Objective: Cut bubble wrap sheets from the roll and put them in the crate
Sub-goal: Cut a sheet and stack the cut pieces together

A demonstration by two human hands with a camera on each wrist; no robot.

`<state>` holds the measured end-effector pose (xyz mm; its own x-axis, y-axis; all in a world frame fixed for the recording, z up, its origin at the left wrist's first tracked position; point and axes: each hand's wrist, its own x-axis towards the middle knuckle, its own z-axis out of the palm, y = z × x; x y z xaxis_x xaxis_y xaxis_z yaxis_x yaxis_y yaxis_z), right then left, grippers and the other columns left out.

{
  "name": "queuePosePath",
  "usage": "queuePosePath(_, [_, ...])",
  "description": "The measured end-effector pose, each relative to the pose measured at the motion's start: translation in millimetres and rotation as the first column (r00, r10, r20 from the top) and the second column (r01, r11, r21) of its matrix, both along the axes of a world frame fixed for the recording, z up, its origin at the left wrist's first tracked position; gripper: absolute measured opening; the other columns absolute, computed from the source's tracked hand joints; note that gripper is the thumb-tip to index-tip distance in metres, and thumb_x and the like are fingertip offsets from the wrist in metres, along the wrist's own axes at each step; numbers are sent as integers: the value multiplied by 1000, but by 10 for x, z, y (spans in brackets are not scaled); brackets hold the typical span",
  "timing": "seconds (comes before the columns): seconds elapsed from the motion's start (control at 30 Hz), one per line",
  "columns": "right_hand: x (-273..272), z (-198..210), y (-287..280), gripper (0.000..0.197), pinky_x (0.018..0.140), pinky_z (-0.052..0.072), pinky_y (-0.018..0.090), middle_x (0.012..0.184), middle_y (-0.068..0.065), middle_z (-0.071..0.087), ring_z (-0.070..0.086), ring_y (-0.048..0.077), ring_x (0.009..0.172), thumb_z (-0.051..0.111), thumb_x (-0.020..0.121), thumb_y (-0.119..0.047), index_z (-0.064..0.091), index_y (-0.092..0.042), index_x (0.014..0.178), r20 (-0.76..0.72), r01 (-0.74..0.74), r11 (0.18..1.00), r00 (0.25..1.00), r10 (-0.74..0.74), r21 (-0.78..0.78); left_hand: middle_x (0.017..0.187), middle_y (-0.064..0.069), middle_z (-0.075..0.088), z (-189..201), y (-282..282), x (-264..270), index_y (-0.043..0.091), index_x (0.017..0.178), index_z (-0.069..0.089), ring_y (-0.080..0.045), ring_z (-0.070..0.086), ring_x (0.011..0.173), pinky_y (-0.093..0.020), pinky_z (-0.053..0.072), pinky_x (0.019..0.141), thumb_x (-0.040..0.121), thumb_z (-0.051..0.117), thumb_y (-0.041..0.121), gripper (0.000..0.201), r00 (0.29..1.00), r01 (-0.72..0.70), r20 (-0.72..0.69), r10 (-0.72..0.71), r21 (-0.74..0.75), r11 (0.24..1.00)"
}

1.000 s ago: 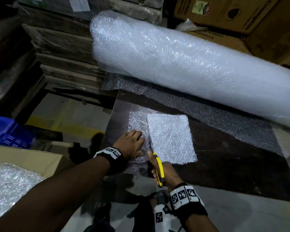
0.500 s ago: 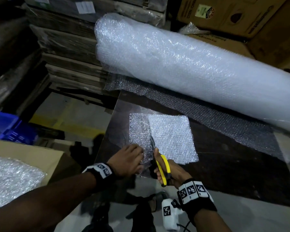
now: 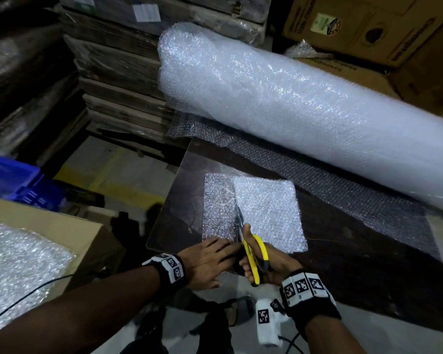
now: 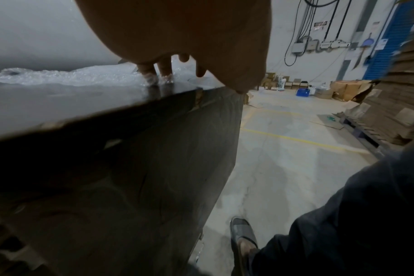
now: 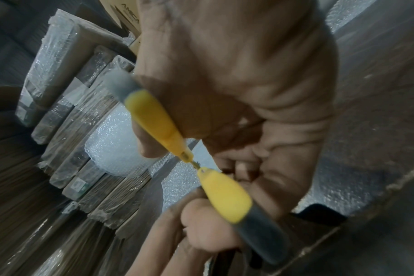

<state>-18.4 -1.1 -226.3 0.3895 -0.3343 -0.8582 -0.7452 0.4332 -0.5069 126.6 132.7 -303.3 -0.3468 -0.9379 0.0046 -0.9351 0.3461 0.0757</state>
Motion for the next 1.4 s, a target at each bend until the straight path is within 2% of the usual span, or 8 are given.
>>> queuePosePath(0.2, [-25, 46, -59, 80, 51, 48, 32, 63, 11, 54, 55, 25, 52, 55, 68, -86, 54, -7, 82, 39, -5, 999, 999, 4, 36, 153, -10, 31, 27, -73, -49, 13, 141, 39, -35, 44, 124, -44, 44, 102, 79, 59, 69, 85, 1000, -15, 19, 15, 0, 1000])
queuePosePath(0.4, [-79, 54, -120, 87, 52, 49, 32, 65, 11, 56, 55, 24, 52, 55, 67, -88, 55, -6, 95, 43, -18, 1000, 999, 17, 17, 159, -10, 24, 25, -97, -68, 16, 147, 31, -38, 42, 123, -46, 42, 101, 81, 60, 65, 86, 1000, -2, 21, 1, 26, 1000])
queuePosePath(0.6, [-112, 64, -162, 92, 56, 51, 34, 72, 13, 59, 58, 24, 58, 57, 64, -90, 57, -5, 96, 26, -23, 1000, 999, 23, 7, 162, -14, 16, 29, -99, -71, 17, 143, 37, -38, 42, 123, -45, 45, 99, 82, 63, 58, 78, 1000, -22, 20, 22, 46, 999])
queuePosePath(0.8, [-113, 66, -173, 98, 50, 49, 31, 70, 13, 57, 56, 23, 53, 58, 63, -90, 60, -2, 107, 22, -36, 999, 999, 36, 0, 158, -11, 26, 71, -116, -97, 19, 136, 43, -34, 44, 118, -42, 43, 95, 81, 63, 59, 71, 999, -33, 35, 32, 41, 999])
queuePosePath(0.93, [-138, -7, -140, 100, 50, 47, 31, 67, 13, 55, 55, 24, 51, 66, 53, -92, 58, -3, 98, 16, -16, 1000, 1000, 16, -13, 152, -8, 32, 82, -143, -119, 18, 139, 43, -35, 45, 117, -43, 45, 92, 80, 63, 62, 76, 998, -48, 36, 47, 34, 998])
queuePosePath(1.13, [-180, -174, -47, 100, 51, 48, 29, 62, 13, 57, 57, 26, 49, 63, 42, -98, 62, -2, 72, -51, -19, 994, 999, 14, -109, 147, -7, 36, 91, -179, -136, 18, 142, 39, -35, 42, 117, -45, 43, 92, 79, 60, 64, 80, 998, -59, 39, 56, 82, 995])
queuePosePath(1.3, [-177, -239, 21, 86, 50, 46, 29, 58, 11, 54, 54, 24, 48, 65, 58, -90, 61, -5, 66, -12, 27, 992, 1000, -29, -121, 141, -7, 42, 126, -160, -151, 18, 135, 41, -36, 42, 117, -46, 42, 92, 75, 62, 64, 79, 998, -60, 24, 58, 92, 994])
queuePosePath(1.4, [-116, -209, 39, 76, 44, 43, 25, 54, 10, 52, 51, 23, 42, 65, 64, -81, 58, -6, 63, 14, 58, 980, 998, -57, -188, 140, -8, 42, 137, -147, -166, 18, 132, 40, -38, 43, 119, -47, 42, 91, 73, 61, 61, 76, 998, -64, 29, 61, 115, 991])
